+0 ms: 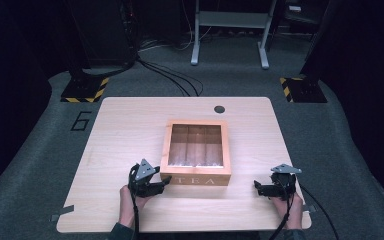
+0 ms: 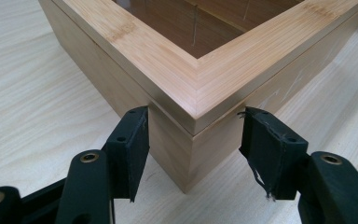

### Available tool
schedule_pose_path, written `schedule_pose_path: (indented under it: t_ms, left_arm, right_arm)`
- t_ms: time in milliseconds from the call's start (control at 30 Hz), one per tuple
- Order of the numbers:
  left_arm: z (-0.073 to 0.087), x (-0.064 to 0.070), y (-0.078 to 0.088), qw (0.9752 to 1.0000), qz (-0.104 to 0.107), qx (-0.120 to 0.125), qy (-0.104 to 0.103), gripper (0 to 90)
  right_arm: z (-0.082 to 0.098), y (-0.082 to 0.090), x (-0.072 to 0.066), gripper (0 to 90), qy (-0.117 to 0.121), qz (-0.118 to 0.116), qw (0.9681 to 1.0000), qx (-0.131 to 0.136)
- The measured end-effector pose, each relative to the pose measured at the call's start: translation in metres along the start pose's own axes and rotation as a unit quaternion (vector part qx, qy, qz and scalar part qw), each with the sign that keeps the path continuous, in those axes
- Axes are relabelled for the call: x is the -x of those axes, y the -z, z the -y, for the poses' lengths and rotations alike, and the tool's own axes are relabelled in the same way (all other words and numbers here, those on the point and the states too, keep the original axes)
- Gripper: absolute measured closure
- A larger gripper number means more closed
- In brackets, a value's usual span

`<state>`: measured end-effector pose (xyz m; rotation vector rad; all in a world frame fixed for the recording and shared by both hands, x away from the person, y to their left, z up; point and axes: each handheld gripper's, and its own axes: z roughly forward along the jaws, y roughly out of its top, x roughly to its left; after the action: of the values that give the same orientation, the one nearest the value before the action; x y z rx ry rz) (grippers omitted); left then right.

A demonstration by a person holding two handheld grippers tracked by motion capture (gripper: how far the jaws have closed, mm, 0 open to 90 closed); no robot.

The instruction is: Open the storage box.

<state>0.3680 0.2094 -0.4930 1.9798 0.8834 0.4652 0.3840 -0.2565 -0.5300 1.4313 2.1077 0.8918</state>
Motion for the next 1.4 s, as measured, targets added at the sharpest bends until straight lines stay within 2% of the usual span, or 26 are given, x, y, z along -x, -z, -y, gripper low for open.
schedule_pose_path:
  t_ms: [100,167,333,433,633,767,833,900,1167,1200,1267,1400]
  left_arm:
    - [0.000,-0.001,0.004,0.9997,0.004,0.020,0.009,44.1]
    - [-0.002,0.000,0.004,0.9999,0.004,0.014,0.007,45.1]
    - [-0.001,0.001,0.004,0.9998,-0.004,0.021,-0.003,44.8]
    - [0.002,0.001,0.003,0.9992,-0.006,0.039,-0.003,44.2]
    - [0.000,0.001,0.004,0.9982,-0.010,0.059,-0.002,42.9]
    - [-0.002,0.003,0.005,0.9971,-0.022,0.071,-0.018,41.0]
    - [-0.004,0.002,0.004,0.9966,-0.022,0.077,-0.020,39.2]
    - [-0.005,0.002,0.002,0.9962,-0.035,0.076,-0.023,38.9]
    - [-0.007,0.000,-0.002,0.9960,-0.039,0.078,-0.019,38.7]
    - [-0.007,0.001,-0.003,0.9961,-0.037,0.079,-0.014,38.7]
    - [-0.009,0.000,-0.002,0.9962,-0.038,0.076,-0.022,38.6]
    - [-0.012,0.001,-0.003,0.9960,-0.044,0.074,-0.022,38.5]
  right_arm:
    - [0.000,0.000,0.000,0.3,0.001,0.000,1.0000,0.000]
    - [0.000,0.000,0.000,0.4,0.001,0.000,1.0000,-0.001]
    - [0.000,0.000,0.000,0.5,0.003,0.000,1.0000,0.000]
    - [0.000,0.000,0.000,0.6,0.002,0.000,1.0000,0.000]
    - [0.000,0.001,0.000,0.7,0.001,0.000,1.0000,0.000]
    - [0.000,0.001,0.000,0.7,0.001,0.001,1.0000,0.000]
    - [0.000,0.000,0.000,0.7,0.003,0.001,1.0000,0.001]
    - [0.000,0.001,0.000,0.8,0.001,0.001,1.0000,0.000]
    - [0.000,0.001,0.000,0.8,0.001,0.000,1.0000,0.000]
    - [0.000,0.001,0.000,0.8,0.001,0.000,1.0000,0.000]
    - [0.000,0.001,0.000,0.8,0.001,0.000,1.0000,0.000]
    - [0.000,0.001,0.000,0.8,0.001,0.000,1.0000,0.000]
